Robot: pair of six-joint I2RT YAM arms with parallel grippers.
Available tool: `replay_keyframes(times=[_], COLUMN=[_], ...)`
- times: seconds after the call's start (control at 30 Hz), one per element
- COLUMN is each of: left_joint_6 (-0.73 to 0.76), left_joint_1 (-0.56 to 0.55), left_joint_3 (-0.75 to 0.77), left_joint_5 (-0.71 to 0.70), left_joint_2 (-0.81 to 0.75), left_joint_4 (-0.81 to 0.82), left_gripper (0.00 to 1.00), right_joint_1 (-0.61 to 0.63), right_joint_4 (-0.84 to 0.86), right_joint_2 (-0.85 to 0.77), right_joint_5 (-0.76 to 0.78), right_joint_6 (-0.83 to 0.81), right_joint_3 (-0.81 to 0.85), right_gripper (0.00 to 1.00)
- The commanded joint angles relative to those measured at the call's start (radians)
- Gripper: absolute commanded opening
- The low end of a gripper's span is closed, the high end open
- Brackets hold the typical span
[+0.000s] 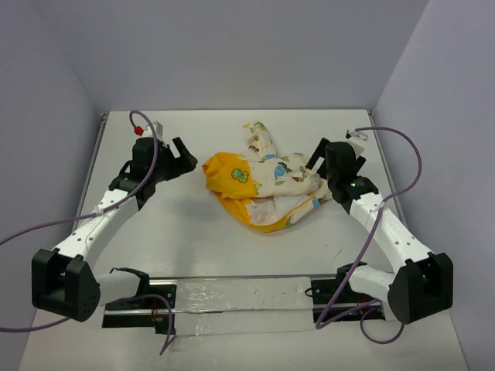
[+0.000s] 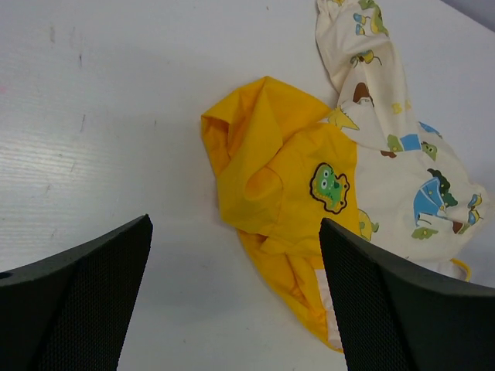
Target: Zip up the jacket
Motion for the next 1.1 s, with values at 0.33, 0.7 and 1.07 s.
replay_keyframes(times=[0.33, 0.7, 1.07], left_joint_6=[-0.048, -0.105, -0.189], left_joint_1=[-0.092, -0.092, -0.102], left_joint_3=[0.051, 0.061, 0.091], left_joint_5=[-0.080, -0.022, 0.141], left_joint_2=[0.172, 0.353, 0.504], left_joint_4=[0.061, 0.142, 0.287], left_gripper=[0.94, 0.88, 0.50], right_joint_1=[-0.001, -0.043, -0.088], right_joint_4=[0.113, 0.186, 0.297], right_joint_2=[-0.054, -0.039, -0.046], right_joint_5=[-0.148, -0.305, -0.392], right_joint_6=[0.038, 0.150, 0.270], right_joint_3=[-0.126, -0.244, -0.382], right_gripper=[1.00, 1.00, 0.79])
